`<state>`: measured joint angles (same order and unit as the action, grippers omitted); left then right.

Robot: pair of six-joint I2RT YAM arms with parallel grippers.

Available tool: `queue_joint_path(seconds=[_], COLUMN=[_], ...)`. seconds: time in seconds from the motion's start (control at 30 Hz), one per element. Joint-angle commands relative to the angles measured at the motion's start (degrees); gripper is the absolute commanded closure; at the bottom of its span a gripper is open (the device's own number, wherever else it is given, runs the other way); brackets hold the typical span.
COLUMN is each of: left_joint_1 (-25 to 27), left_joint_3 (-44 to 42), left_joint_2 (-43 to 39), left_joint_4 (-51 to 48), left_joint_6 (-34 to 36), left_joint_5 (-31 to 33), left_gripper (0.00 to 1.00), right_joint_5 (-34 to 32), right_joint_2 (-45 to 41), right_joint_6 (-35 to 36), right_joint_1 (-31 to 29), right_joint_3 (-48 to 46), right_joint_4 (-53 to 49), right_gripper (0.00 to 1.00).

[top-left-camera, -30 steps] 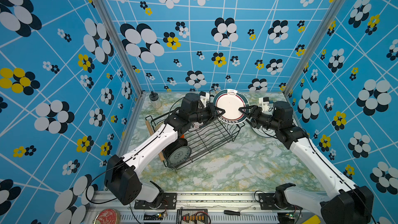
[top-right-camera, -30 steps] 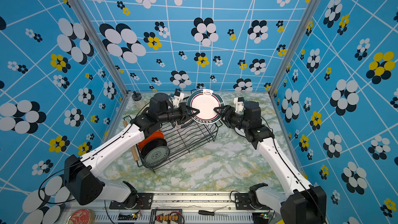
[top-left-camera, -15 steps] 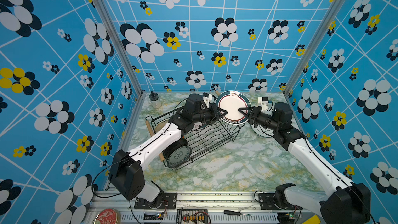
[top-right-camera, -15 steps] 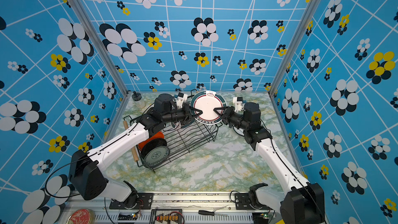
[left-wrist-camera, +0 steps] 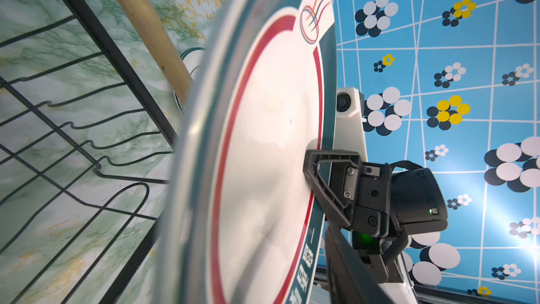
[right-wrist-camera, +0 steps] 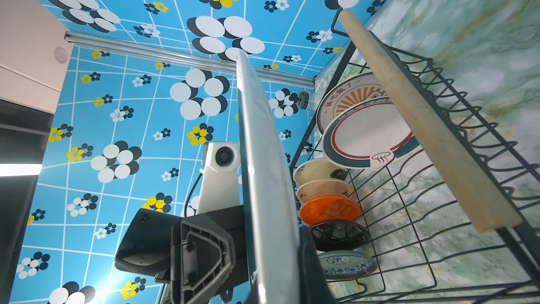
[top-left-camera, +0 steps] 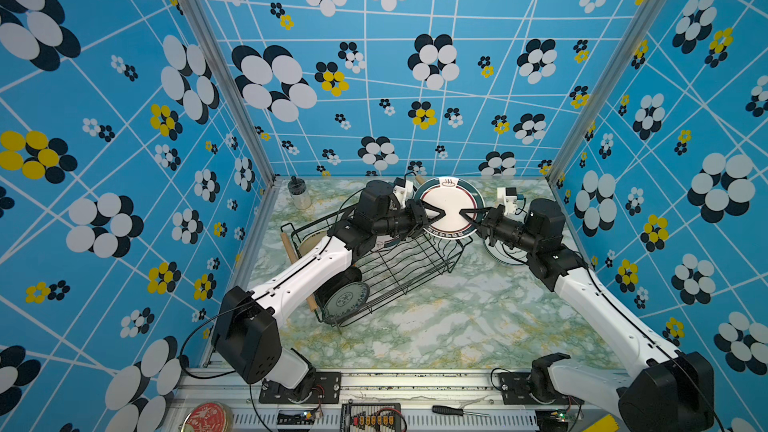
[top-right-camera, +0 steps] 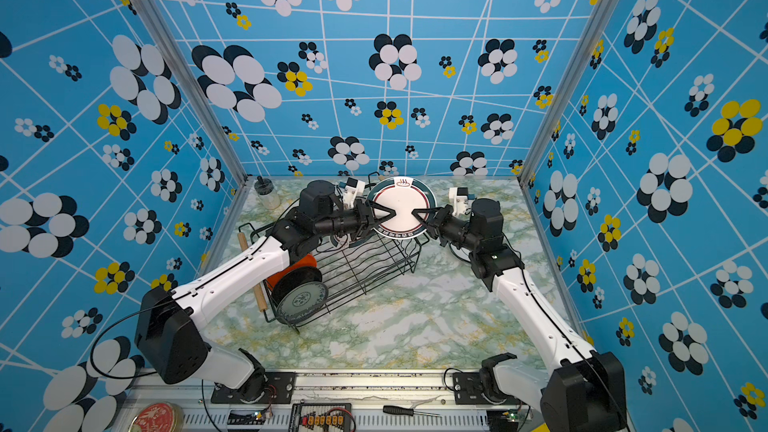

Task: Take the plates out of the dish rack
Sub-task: 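Grasp the plate's rim with the right gripper while the left holds it, then carry the plate toward the table stack with the right gripper while the left releases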

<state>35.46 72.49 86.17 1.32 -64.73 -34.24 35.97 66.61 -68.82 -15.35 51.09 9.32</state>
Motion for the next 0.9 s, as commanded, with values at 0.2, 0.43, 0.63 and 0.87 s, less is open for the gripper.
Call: queue_joint_path(seconds=[0.2,0.43,0.63,0.87], left_joint_1=[-5.1,-13.7,-18.5,-18.8], left_joint_3=[4.4,6.2,9.0,7.5], left_joint_2=[-5.1,-10.4,-11.6,-11.3], left_joint_4=[-14.2,-28.5,-38.4,-41.3], left_joint_6=[13.9,24.0,32.1,41.0], left_joint_5=[-1.7,1.0,6.4,21.5], left_gripper=[0.37,0.28,0.13,0.01], right_joint_5=[4.4,8.4,6.0,-7.7], right_joint_2=[-1.6,-2.5,-2.5,-3.3], right_joint_6=[7.0,17.8,25.9,35.1], right_joint_1=[3.4,12.4,17.5,21.5], right_joint_3=[6.4,14.9,19.4,19.5], right_joint_4=[-6.9,-22.6,-34.0,-45.1], right_gripper=[1.00,1.00,1.00,1.00])
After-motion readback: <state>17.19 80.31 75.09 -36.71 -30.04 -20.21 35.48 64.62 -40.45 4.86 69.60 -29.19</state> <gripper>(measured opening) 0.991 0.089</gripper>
